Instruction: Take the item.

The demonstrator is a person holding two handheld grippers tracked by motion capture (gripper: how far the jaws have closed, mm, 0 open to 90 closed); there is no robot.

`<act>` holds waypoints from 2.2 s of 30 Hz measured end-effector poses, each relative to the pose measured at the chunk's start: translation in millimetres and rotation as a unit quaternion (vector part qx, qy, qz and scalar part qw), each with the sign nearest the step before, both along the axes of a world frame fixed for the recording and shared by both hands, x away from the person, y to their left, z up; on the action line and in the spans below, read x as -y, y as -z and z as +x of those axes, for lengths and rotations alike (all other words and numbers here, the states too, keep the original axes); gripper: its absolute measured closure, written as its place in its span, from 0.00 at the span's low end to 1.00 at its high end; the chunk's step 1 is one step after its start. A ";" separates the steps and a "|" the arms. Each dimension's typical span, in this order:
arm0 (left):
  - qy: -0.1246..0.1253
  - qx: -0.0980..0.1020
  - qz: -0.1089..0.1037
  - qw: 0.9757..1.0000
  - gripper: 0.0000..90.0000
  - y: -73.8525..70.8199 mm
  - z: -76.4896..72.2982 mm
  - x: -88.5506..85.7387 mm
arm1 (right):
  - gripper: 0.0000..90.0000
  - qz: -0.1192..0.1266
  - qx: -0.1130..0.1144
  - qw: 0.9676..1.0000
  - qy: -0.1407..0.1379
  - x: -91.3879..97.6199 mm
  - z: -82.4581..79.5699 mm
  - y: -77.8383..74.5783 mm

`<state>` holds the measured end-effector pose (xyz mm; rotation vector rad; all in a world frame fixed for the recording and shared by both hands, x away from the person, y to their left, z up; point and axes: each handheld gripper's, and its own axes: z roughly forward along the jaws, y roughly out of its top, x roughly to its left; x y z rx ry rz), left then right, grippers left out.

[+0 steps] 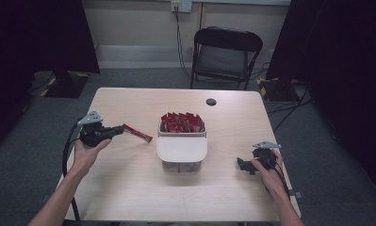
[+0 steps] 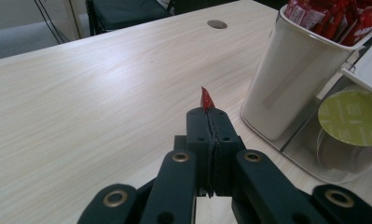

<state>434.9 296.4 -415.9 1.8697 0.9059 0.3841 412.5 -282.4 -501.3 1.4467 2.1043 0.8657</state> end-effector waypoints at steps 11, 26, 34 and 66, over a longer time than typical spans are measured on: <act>0.014 -0.010 0.001 1.000 0.99 11.4 -9.0 -3.3 | 0.00 0.000 0.000 1.000 0.000 0.0 0.0 0.0; 0.035 -0.026 0.015 0.999 0.97 30.5 -8.6 5.2 | 0.00 0.000 0.000 1.000 0.000 0.0 0.0 0.0; 0.030 -0.031 0.025 0.999 0.95 38.2 -6.5 0.7 | 0.00 0.000 0.000 1.000 0.000 0.0 0.0 0.0; -0.011 -0.037 0.016 0.999 0.39 37.1 -0.8 -0.6 | 0.00 0.000 0.000 1.000 0.000 0.0 0.0 0.0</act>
